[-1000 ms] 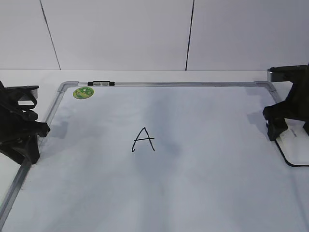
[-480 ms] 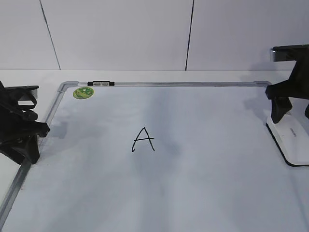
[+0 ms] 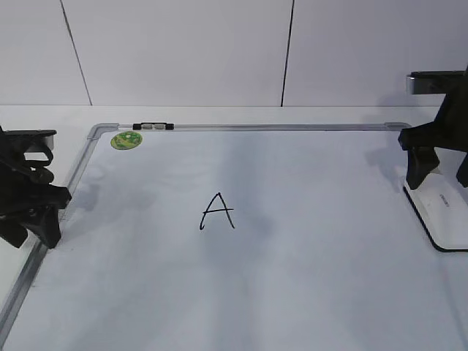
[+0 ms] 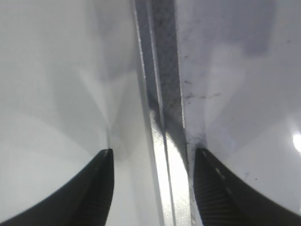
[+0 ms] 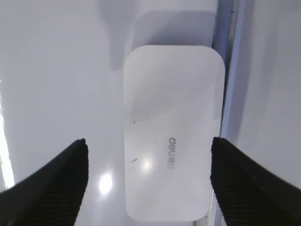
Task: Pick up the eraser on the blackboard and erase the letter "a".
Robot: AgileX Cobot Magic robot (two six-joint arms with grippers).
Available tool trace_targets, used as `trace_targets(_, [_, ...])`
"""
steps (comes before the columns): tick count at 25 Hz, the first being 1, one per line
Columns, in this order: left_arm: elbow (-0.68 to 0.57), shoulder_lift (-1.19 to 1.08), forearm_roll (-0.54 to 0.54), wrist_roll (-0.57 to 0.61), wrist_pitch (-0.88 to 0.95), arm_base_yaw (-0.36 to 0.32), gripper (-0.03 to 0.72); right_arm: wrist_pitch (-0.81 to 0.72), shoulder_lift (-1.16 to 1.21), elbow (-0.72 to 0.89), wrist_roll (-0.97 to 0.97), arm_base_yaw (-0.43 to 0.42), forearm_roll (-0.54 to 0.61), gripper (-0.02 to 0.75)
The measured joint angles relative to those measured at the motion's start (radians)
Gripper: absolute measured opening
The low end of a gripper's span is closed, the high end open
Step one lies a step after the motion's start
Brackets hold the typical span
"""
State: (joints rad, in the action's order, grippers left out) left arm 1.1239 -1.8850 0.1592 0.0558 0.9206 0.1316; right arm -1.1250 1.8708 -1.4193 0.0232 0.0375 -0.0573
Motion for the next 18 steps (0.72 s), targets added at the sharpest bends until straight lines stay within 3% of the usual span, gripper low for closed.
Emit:
trace_targets(10, [0.007, 0.006, 0.0, 0.0, 0.012, 0.0, 0.432, 0.002, -0.021, -0.002, 0.002, 0.0, 0.001, 0.615])
trace_targets(18, [0.096, 0.042, 0.0, 0.0, 0.077, 0.0, 0.434, 0.006, -0.068, -0.004, 0.002, 0.0, 0.001, 0.613])
